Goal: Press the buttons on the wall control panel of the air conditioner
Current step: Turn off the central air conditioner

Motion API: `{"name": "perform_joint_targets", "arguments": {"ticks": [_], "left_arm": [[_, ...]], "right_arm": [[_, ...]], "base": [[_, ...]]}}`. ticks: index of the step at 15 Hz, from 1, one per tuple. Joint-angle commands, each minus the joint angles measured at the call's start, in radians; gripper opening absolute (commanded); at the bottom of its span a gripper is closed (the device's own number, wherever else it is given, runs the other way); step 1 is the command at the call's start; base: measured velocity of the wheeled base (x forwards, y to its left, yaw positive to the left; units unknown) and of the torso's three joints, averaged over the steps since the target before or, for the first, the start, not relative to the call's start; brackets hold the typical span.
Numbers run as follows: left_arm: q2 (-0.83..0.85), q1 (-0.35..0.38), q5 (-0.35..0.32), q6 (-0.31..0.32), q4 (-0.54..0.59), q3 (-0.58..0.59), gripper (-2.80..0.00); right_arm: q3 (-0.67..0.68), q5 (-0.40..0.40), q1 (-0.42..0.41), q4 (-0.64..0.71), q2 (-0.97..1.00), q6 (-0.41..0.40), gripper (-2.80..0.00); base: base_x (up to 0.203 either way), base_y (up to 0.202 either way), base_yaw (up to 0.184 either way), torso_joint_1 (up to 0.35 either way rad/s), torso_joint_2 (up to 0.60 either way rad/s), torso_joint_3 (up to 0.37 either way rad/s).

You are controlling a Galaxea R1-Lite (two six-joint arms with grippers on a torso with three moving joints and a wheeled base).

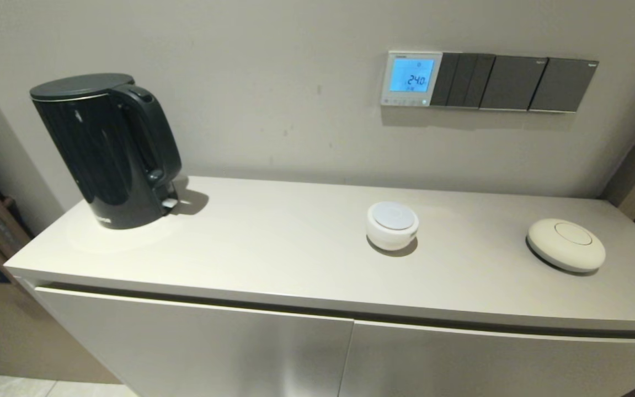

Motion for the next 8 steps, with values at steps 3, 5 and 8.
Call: {"name": "perform_joint_targets", "arguments": {"ticks": [3, 5, 8], "left_arm": [[0.0, 0.0, 0.0, 0.0, 0.0, 0.0, -2.8], [0.0, 0.0, 0.0, 0.0, 0.0, 0.0, -2.8], [0.0, 0.001, 0.0, 0.0, 0.0, 0.0, -2.8]], "right_arm": [[-0.207, 0.0, 0.0, 0.0, 0.11, -0.008, -2.8], [-0.374, 0.0, 0.0, -0.012, 0.258, -0.01, -2.8], [-0.57, -0.003, -0.006, -0.094, 0.511, -0.007, -2.8]], "base": [[0.0, 0.0, 0.0, 0.0, 0.0, 0.0], [0.0, 0.0, 0.0, 0.0, 0.0, 0.0], [0.0, 0.0, 0.0, 0.0, 0.0, 0.0]]}}
